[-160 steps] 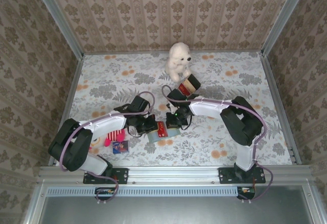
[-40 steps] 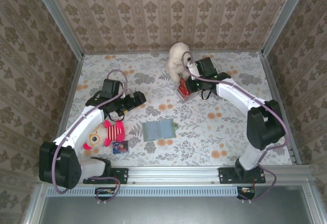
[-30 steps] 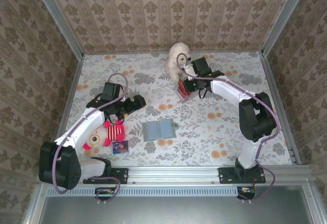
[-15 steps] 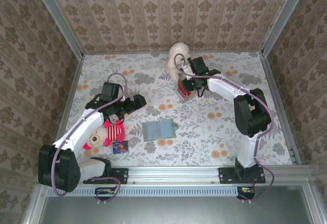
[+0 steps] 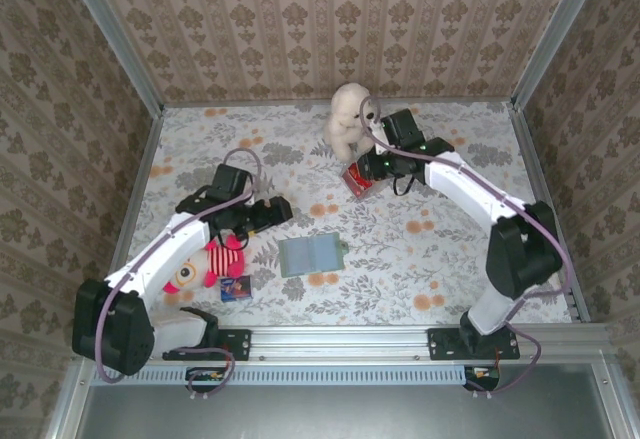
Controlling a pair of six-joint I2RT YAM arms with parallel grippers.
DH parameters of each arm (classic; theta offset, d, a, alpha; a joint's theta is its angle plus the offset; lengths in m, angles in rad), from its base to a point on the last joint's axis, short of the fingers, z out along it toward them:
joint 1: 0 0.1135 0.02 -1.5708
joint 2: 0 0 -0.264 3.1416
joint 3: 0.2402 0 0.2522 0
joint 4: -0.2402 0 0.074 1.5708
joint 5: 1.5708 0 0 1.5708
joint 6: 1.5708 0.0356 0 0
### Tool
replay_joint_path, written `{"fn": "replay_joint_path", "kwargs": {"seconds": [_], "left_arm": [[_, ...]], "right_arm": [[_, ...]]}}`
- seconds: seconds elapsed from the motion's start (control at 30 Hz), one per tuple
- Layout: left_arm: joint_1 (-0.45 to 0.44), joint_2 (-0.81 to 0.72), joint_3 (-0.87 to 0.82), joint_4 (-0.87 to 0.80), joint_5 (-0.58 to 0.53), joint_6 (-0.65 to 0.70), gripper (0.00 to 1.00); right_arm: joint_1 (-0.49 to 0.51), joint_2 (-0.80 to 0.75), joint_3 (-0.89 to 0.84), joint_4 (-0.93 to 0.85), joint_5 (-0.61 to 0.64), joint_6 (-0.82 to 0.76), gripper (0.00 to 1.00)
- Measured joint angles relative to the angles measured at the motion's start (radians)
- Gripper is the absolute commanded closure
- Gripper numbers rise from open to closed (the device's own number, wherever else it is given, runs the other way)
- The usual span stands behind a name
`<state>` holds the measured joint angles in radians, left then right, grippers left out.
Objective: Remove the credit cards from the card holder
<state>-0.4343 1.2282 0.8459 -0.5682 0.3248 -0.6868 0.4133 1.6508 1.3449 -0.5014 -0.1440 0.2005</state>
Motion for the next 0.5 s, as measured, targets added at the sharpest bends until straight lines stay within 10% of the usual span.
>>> {"fn": "replay_joint_path", "kwargs": {"seconds": [0.5], "left_arm": [[-0.195, 0.146, 0.016, -0.045, -0.124, -0.122, 0.53]], "right_arm": [[0.287, -0.036, -0.134, -0.093, -0.079, 0.452, 0.67]]}}
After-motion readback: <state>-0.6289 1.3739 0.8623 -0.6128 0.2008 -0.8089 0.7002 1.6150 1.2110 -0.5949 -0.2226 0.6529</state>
